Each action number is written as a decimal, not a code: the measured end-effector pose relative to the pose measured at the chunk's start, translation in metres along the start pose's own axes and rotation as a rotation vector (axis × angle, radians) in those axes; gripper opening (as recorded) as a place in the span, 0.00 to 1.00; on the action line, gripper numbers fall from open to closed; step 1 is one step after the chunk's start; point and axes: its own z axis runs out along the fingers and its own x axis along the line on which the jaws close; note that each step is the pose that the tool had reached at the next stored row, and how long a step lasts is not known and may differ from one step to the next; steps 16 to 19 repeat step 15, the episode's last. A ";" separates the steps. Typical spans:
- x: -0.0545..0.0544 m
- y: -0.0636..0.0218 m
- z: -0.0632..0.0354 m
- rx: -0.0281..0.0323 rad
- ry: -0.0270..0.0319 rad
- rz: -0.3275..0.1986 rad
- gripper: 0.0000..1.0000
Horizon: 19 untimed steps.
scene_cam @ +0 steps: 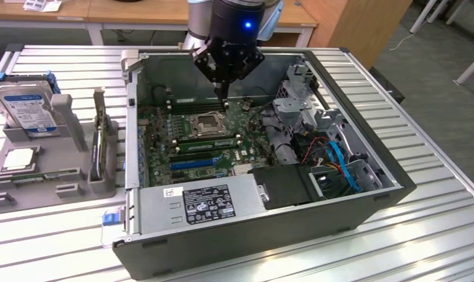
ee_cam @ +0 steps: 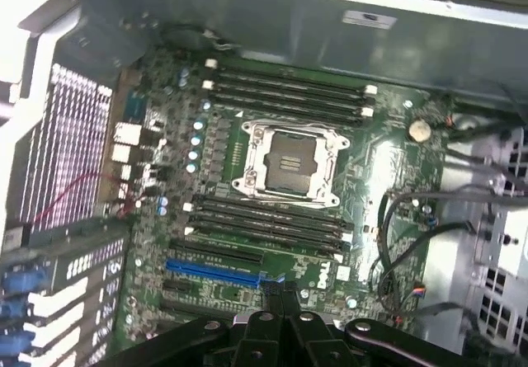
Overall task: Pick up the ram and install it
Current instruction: 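Press down the ram until it locks into place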
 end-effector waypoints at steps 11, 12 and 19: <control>0.000 0.0000 0.0000 -0.0081 -0.0015 0.159 0.11; 0.000 0.0000 0.0000 -0.0080 -0.0015 0.160 0.11; 0.000 0.0000 0.0000 -0.0081 -0.0015 0.160 0.11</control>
